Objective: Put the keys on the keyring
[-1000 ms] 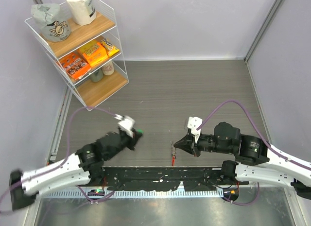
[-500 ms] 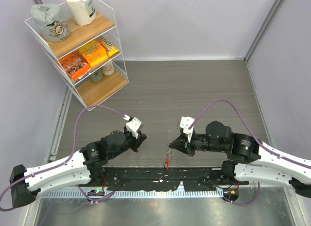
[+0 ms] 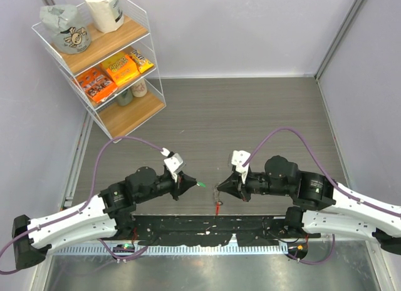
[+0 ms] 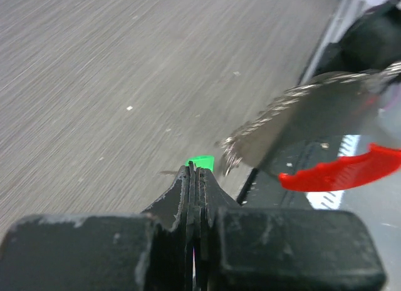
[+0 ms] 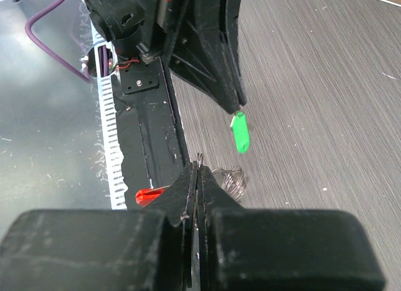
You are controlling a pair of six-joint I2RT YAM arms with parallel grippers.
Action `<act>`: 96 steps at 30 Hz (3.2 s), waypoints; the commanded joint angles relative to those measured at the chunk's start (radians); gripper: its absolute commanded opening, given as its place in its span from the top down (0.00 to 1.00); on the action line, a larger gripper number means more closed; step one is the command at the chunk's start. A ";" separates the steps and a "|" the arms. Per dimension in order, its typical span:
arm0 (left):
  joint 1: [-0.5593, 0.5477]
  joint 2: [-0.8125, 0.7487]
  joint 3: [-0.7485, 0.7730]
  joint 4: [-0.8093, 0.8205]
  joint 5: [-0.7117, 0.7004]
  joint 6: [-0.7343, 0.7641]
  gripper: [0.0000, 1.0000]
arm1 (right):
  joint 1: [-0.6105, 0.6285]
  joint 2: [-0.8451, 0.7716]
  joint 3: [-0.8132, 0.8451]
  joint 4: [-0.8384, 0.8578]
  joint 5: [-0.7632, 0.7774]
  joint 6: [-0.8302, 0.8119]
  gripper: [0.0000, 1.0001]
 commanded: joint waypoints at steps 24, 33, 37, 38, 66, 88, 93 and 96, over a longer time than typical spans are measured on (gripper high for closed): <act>-0.009 -0.002 0.182 0.101 0.366 0.000 1.00 | 0.002 0.078 0.112 0.109 -0.061 -0.072 0.94; -0.009 0.007 0.185 0.102 0.365 -0.009 1.00 | 0.004 0.090 0.110 0.126 -0.086 -0.076 0.94; -0.011 0.011 0.186 0.101 0.360 -0.007 1.00 | 0.004 0.095 0.109 0.126 -0.089 -0.079 0.94; -0.009 0.009 0.188 0.102 0.359 -0.007 1.00 | 0.004 0.093 0.107 0.126 -0.092 -0.079 0.94; -0.011 0.011 0.191 0.075 0.346 0.000 1.00 | 0.022 0.050 0.093 0.114 -0.058 -0.090 0.94; -0.011 0.015 0.216 0.086 0.395 -0.015 1.00 | 0.036 0.081 0.090 0.117 -0.044 -0.130 0.94; -0.011 0.026 0.220 0.086 0.398 -0.014 1.00 | 0.051 0.072 0.086 0.122 -0.040 -0.141 0.94; -0.011 0.029 0.220 0.086 0.401 -0.014 1.00 | 0.059 0.063 0.083 0.122 -0.024 -0.148 0.94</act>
